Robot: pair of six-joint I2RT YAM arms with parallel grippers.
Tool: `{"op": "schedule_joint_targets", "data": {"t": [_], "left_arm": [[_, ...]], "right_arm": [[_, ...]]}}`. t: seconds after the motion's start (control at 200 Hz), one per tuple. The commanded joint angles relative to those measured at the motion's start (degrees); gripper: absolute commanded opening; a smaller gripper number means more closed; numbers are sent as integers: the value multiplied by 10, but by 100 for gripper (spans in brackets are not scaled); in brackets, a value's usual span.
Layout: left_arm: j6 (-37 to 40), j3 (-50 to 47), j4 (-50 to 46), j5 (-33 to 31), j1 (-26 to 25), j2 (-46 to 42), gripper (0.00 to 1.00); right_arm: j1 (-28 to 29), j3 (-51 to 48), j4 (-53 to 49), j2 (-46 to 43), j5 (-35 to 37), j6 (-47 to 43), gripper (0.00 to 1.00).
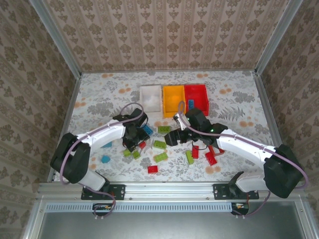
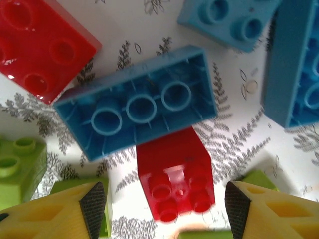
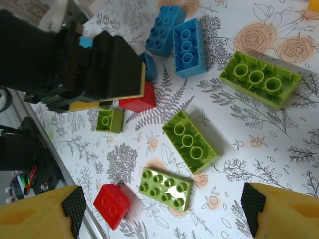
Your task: Sort the legos into containers by color
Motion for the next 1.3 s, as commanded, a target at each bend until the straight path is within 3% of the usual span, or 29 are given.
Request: {"op": "schedule_joint_targets", "data": {"t": [0.0, 0.13, 0.29, 0.435, 0.67, 0.87, 1.11, 1.295], "left_arm": [[-18, 10, 10, 12, 1, 28, 65], [-18, 6, 27, 8, 2, 37, 53], [-4, 21, 11, 0, -3, 18, 29], [24, 72, -39, -22, -14, -13, 19], [131, 209, -64, -61, 8, 40, 17], [216, 350, -62, -69, 52, 168, 17], [260, 513, -95, -56, 84, 314, 22], [258, 541, -111, -47, 83, 355, 33]], "right_arm": [[2, -5, -1, -13, -16, -12, 85], [2, -6, -1, -12, -13, -11, 84], [2, -10, 10, -20, -3, -4, 83], [-7, -26, 58, -50, 31, 26, 82], [-40, -87, 200, -97, 134, 95, 84], [-64, -74, 197, -89, 153, 123, 83], [-75, -74, 170, -96, 156, 128, 83], [-81, -68, 144, -98, 172, 120, 84]]}}
